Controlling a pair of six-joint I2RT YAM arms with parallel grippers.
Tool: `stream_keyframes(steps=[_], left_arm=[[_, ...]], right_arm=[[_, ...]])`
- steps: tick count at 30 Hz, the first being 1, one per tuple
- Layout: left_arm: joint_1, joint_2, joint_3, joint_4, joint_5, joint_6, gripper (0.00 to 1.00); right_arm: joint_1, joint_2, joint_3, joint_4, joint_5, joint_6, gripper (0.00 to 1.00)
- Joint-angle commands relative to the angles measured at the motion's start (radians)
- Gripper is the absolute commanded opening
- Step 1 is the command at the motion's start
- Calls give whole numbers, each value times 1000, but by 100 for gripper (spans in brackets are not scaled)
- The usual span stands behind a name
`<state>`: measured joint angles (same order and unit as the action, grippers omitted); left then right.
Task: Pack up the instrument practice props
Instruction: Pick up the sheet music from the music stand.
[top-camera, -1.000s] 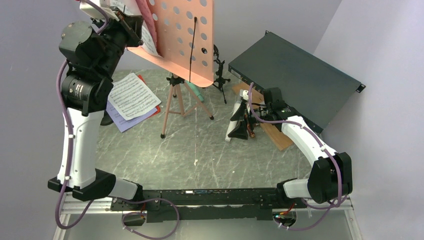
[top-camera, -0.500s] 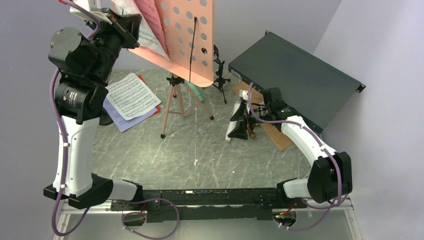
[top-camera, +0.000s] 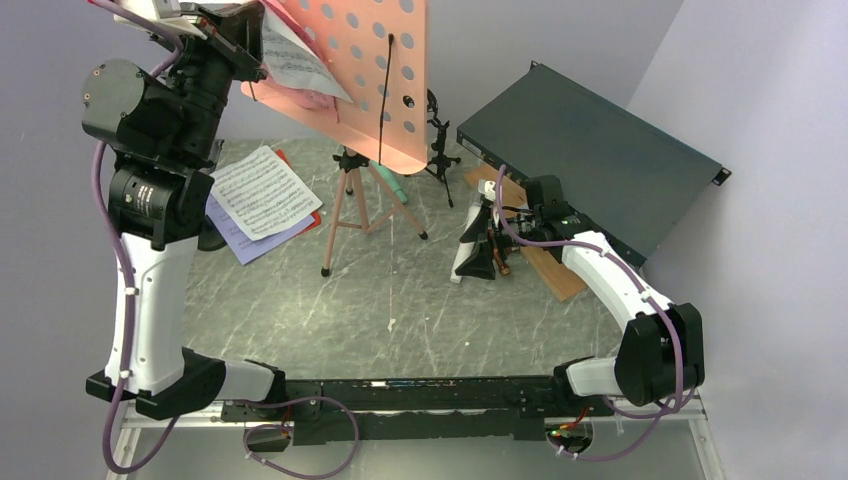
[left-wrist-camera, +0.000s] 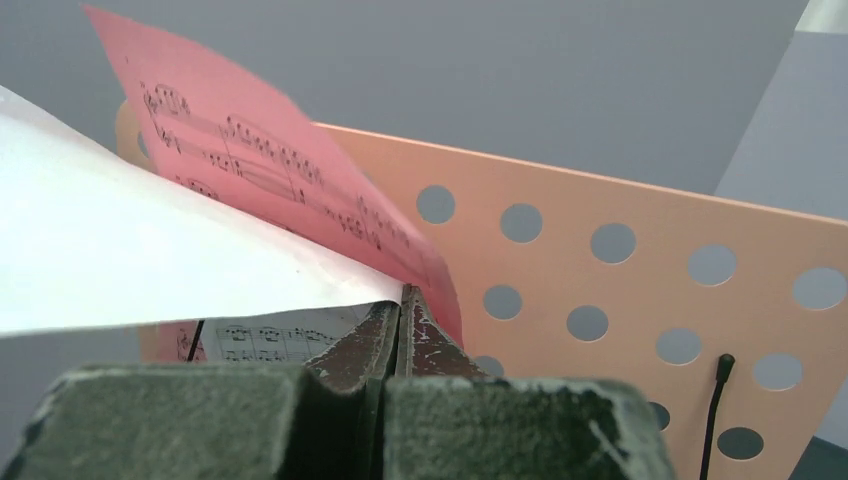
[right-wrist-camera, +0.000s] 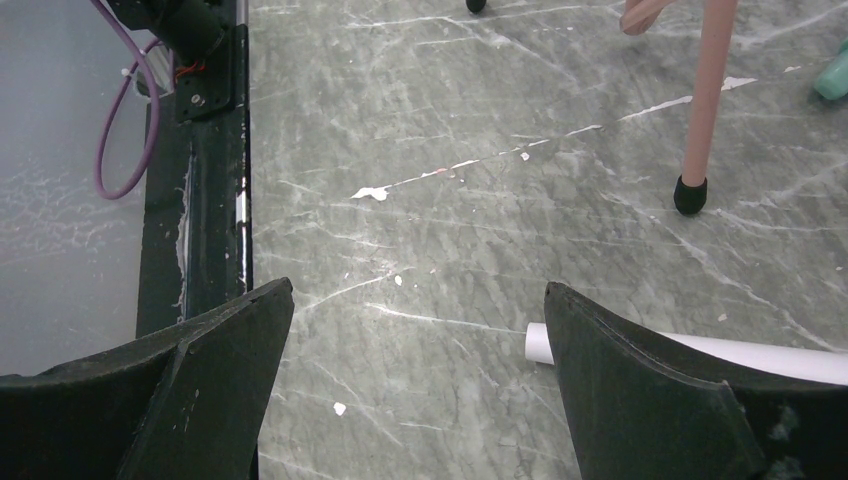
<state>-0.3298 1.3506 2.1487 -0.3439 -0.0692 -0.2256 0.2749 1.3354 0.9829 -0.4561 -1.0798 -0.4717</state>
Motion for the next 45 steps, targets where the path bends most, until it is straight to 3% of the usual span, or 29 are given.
stream_keyframes(steps=[1,13,31,45], left_arm=[[-3,-21,21,103,-11,28,0],[-3,58,184,135,73,-4,0],[-3,-55,132,115,144,-137,0],[-3,-295,-155,-181,158,-238,0]], right_arm=[[-5,15,34,-18,-30,-27,99],[-4,13,36,-25,-31,-32,99],[-3,21,36,-25,-29,-33,99],[-3,61,70,-115,-8,-114,99]])
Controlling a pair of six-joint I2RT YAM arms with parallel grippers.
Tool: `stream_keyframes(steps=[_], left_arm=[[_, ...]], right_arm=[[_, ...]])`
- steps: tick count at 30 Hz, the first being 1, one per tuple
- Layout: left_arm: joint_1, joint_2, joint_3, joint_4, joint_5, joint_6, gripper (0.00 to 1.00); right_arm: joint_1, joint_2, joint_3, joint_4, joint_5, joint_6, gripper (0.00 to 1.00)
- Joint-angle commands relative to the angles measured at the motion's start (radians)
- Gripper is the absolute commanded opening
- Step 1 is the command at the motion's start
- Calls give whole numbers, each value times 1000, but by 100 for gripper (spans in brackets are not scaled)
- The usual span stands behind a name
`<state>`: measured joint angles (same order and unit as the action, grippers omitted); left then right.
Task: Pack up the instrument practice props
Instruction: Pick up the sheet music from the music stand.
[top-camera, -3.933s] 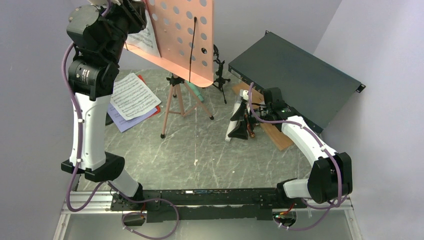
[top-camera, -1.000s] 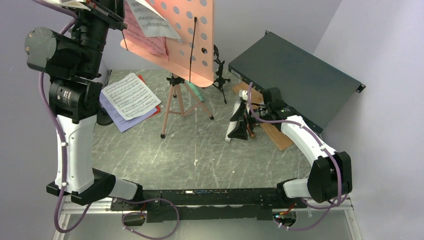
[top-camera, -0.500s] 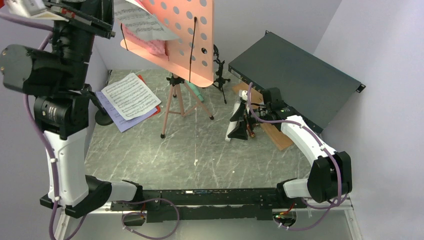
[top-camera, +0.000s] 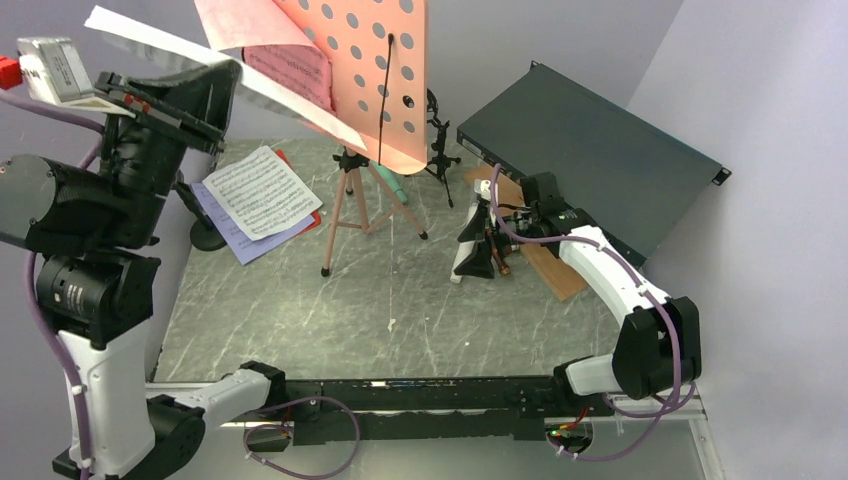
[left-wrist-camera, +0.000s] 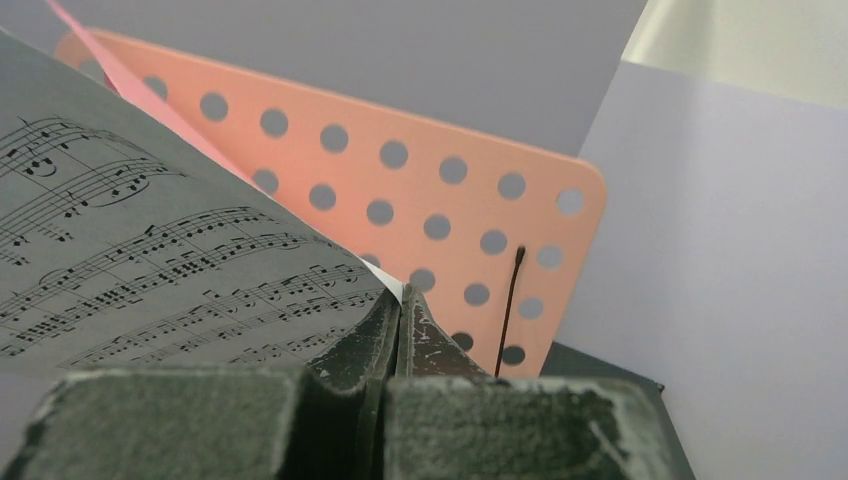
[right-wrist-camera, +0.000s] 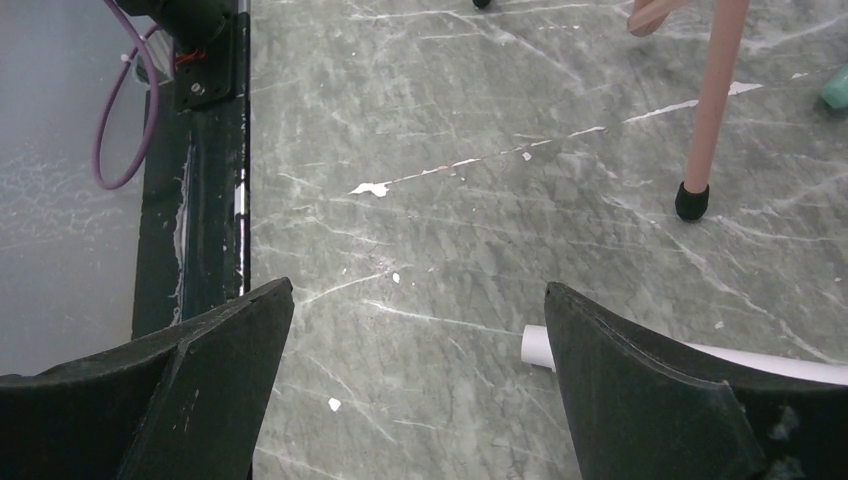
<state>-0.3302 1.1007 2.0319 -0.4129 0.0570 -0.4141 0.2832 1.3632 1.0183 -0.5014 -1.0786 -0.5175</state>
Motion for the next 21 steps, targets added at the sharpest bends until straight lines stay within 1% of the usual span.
stream_keyframes(steps=[1,4,9,14,17,19,21], left_arm=[[-3,-62,-58,-141,39,-59,0],[-3,-119,-162,-181,98,-92,0],[-3,-148,-202,-291,201,-128,0],[-3,-214,-313,-394,273,-140,0],[-3,-278,-412,-403,286,-173,0],[-3,-316,-496,-377,308,-218,0],[-3,-346,-613,-338,331,-289,0]], right_arm=[[-12,35,36,-76,-7,-77,99],[-12,36,45,-142,-14,-160,99],[-8,24,53,-259,-48,-314,99],[4,3,35,-322,-77,-430,99],[14,0,33,-336,-84,-453,99],[26,-1,35,-353,-88,-474,99],[42,-9,29,-348,-84,-473,99]])
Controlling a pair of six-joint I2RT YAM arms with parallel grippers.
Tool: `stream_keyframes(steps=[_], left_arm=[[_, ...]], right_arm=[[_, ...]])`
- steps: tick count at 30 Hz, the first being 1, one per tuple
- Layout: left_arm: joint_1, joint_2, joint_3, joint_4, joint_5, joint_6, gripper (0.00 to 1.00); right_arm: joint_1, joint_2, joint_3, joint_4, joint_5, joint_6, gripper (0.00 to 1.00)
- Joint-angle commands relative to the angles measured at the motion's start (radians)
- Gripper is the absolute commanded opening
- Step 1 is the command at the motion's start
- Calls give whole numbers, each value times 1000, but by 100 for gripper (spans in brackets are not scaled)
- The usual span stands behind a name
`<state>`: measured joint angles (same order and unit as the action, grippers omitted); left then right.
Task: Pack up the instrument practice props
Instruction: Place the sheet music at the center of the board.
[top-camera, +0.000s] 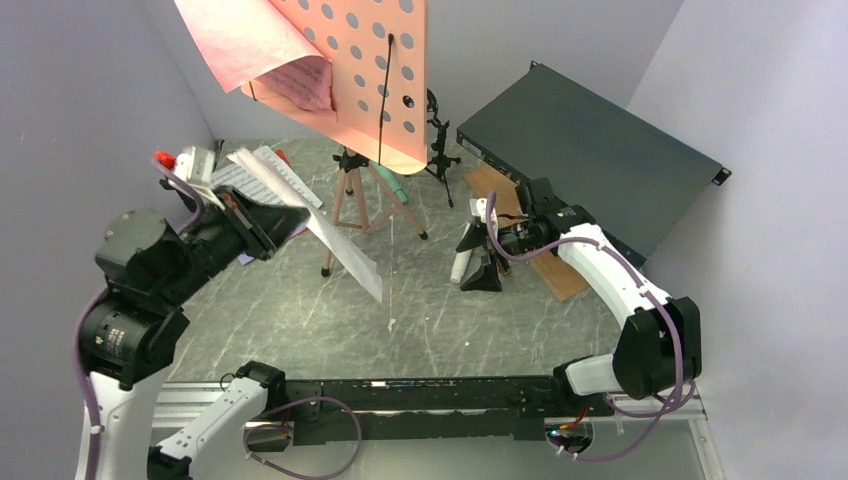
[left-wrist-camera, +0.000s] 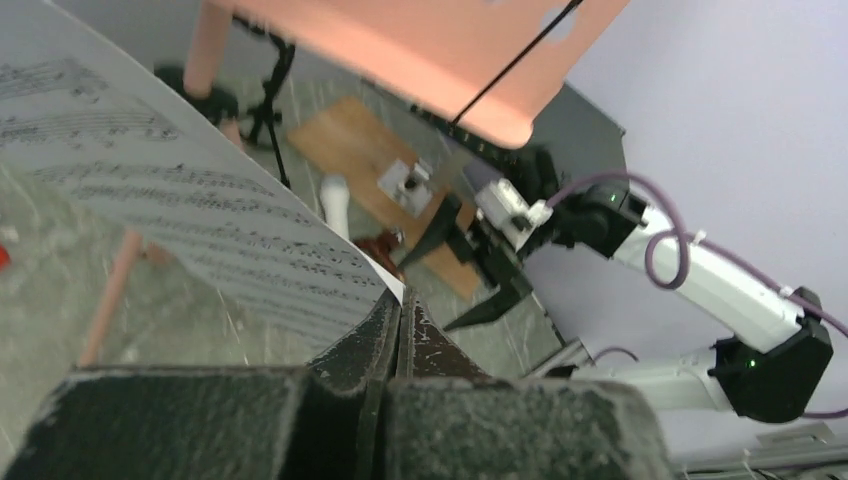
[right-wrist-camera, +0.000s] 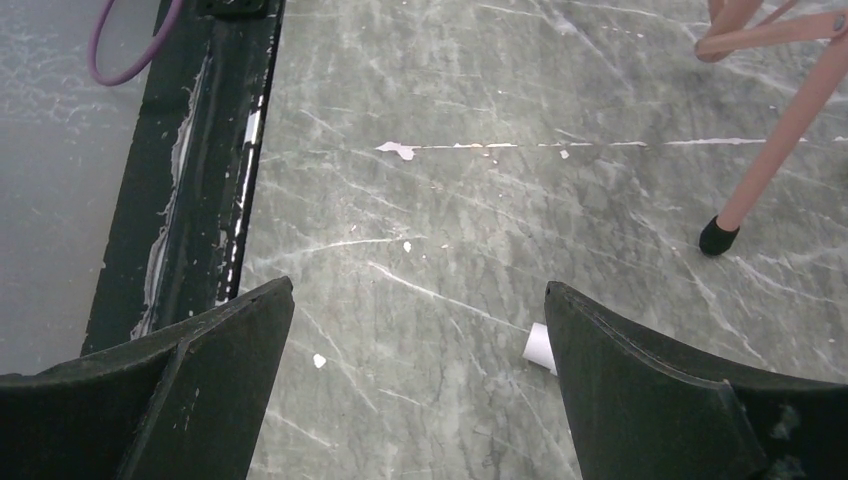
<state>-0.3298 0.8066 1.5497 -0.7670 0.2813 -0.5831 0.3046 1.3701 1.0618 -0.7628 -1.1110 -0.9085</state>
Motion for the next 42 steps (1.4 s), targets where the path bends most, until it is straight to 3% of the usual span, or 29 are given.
stream_keyframes(steps=[1,8,15,25,35,38,42], left_arm=[[-3,-66,-187,45,130,-162,0],[-3,-142,-618,324,174,-448,0],[-16,-164,-810,400,36,-562,0],[-233,93,-724,325,-310,-718,0],[-404,223,-697,367,-550,-833,0],[-434,253,-688,386,-587,-853,0],[-470,289,-673,404,-635,-864,0]], right_arm=[[33,-25,-19,-79,-38,-75,99],[151,-104,-77,2,28,-10,99],[208,-134,-100,49,12,47,99],[347,-83,-112,89,149,46,99],[364,-72,-148,276,214,251,99],[374,-62,-160,344,252,329,96],[400,-53,-168,416,351,389,82]])
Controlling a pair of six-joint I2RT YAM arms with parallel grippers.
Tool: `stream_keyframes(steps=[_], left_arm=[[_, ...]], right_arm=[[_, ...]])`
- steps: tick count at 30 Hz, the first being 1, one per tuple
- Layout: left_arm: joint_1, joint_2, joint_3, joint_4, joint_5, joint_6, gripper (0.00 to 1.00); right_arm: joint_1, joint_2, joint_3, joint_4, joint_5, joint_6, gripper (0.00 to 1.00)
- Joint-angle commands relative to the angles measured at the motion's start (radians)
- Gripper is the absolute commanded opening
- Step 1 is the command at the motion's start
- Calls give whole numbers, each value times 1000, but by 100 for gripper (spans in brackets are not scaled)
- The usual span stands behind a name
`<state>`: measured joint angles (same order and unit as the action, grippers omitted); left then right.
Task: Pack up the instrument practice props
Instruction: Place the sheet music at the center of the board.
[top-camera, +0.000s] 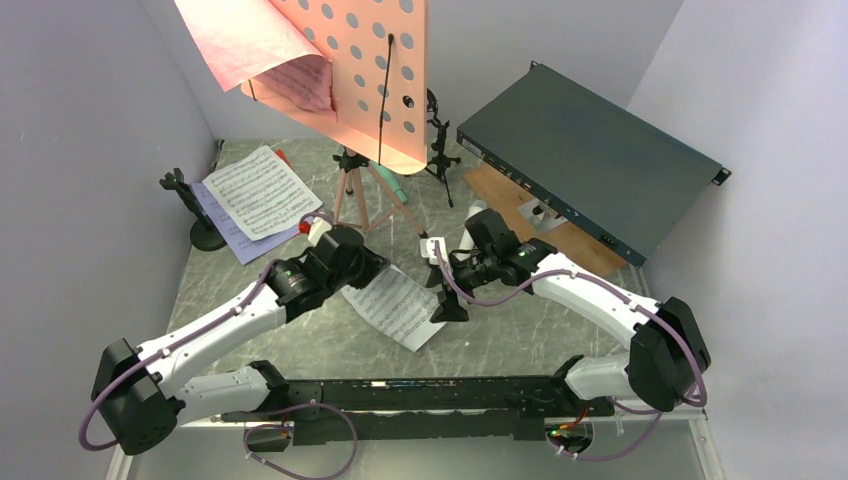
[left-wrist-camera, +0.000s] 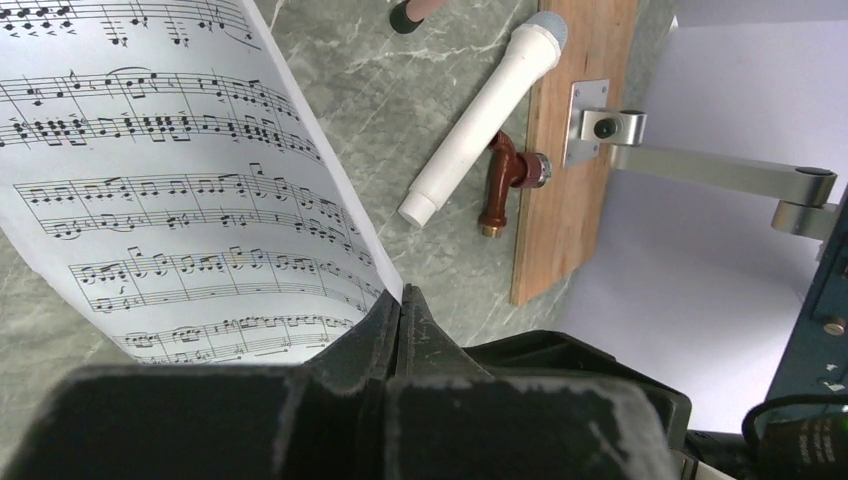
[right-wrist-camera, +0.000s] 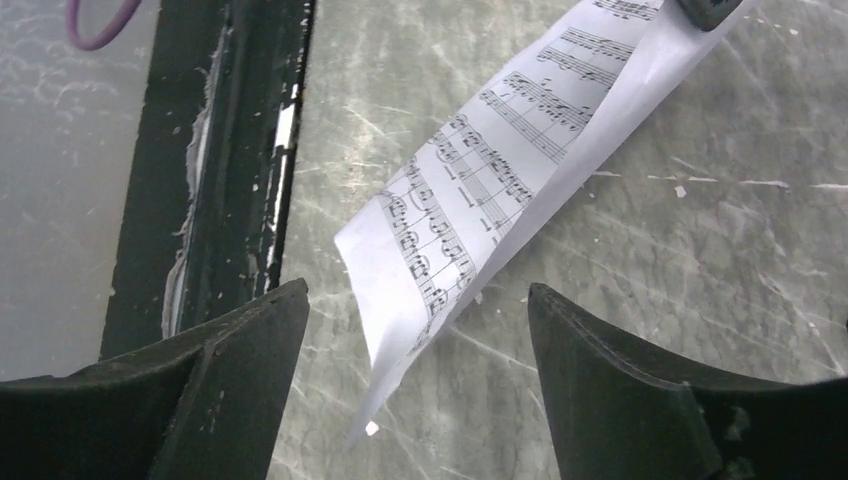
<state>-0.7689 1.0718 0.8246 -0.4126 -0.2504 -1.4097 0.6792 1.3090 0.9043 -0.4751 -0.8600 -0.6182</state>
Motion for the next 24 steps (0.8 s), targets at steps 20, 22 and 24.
stream_keyframes(steps=[20,22,24], left_arm=[[-70,-55,-35,177,-108,110,50],[-71,-95,-50,193,-64,236,66],[-71,-144,-75,221,3,380,74]], right_arm=[[57,79,36,176,135,216,0],[44,69,38,154,107,190,0],[26,58,38,142,76,176,0]])
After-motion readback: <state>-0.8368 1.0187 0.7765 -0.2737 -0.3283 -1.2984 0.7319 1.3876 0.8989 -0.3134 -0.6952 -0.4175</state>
